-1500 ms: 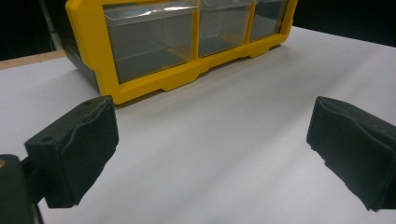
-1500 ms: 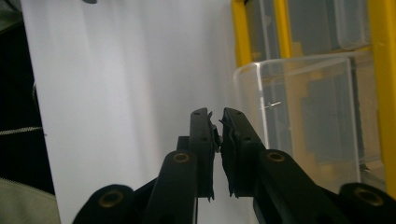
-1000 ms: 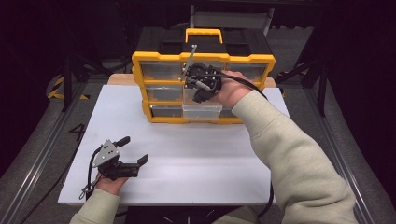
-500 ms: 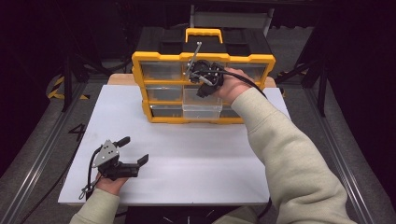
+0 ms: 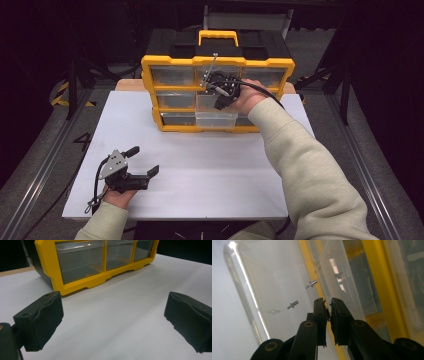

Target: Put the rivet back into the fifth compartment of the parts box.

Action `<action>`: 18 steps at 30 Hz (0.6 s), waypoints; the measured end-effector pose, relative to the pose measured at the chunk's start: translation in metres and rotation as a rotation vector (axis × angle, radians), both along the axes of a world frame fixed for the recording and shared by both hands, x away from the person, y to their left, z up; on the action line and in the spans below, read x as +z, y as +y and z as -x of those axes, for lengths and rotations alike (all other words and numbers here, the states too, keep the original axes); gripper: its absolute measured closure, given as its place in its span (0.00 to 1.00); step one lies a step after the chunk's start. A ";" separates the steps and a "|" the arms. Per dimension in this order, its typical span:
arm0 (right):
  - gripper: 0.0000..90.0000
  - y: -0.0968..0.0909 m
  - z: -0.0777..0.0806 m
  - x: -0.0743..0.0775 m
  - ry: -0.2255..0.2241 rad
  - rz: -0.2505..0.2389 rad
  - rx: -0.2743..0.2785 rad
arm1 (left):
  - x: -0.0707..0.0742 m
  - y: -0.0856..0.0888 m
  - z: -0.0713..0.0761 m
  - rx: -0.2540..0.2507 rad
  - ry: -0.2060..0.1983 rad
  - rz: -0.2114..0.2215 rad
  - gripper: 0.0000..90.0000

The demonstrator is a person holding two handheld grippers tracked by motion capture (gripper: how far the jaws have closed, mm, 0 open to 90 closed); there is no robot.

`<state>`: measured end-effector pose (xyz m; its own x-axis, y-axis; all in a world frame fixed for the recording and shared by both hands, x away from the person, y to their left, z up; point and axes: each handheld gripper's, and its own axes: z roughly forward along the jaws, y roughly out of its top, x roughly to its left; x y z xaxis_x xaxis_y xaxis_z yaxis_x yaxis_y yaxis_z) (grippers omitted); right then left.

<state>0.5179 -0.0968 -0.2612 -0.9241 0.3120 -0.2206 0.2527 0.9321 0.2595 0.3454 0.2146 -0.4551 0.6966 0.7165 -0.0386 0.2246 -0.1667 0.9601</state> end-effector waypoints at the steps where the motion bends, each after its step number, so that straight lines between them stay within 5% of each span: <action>1: 0.92 0.000 0.001 -0.002 0.008 0.006 -0.017 | 0.000 0.000 0.000 0.000 0.000 -0.001 0.03; 18: 0.92 0.003 -0.007 -0.019 0.051 0.045 -0.024 | 0.000 0.000 0.000 -0.001 0.000 0.003 0.03</action>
<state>0.5247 -0.0940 -0.2798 -0.9268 0.3250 -0.1882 0.2870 0.9361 0.2034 0.3458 0.2145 -0.4551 0.6974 0.7156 -0.0401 0.2240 -0.1645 0.9606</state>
